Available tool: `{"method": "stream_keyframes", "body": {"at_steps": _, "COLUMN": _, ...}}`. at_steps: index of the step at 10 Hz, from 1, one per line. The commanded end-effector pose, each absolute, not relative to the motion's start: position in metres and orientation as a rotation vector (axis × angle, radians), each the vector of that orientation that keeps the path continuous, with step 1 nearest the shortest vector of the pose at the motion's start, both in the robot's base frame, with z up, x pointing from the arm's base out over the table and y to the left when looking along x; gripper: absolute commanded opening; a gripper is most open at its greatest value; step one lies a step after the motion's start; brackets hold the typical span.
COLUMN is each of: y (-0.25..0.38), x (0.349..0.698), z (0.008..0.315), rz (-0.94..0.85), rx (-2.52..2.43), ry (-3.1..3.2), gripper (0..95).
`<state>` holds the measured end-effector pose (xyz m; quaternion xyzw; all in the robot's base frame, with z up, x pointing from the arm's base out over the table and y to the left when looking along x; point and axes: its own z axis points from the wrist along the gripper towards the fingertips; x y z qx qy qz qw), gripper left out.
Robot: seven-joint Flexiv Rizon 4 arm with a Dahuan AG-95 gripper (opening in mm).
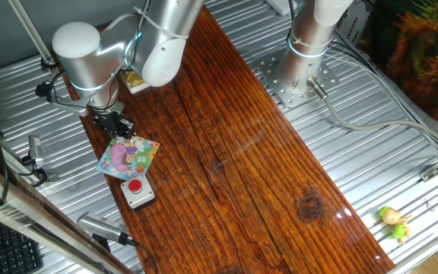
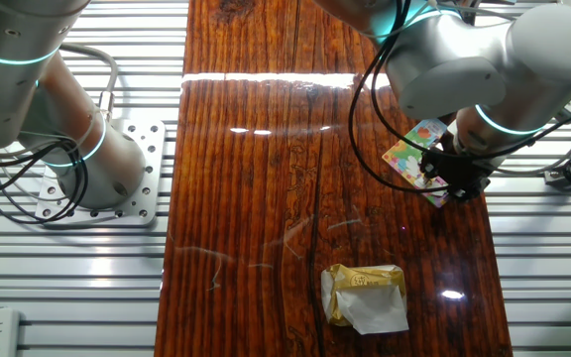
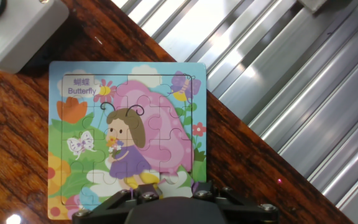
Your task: Assemble one piece of a puzzle
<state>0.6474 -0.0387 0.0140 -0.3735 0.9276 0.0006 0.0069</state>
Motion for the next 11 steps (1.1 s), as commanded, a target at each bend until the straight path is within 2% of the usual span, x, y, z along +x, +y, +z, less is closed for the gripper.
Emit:
{"method": "stream_keyframes", "body": {"at_steps": 1, "y": -0.0392, "x": 0.6474, "z": 0.0141, "rz": -0.002, "rx": -1.155, "ry": 2.906, "gripper": 38.0}}
{"method": "stream_keyframes", "body": {"at_steps": 11, "y": -0.0393, "x": 0.6473, "z": 0.0138, "rz": -0.002, "rx": -1.139, "ry": 2.906, "gripper": 38.0}}
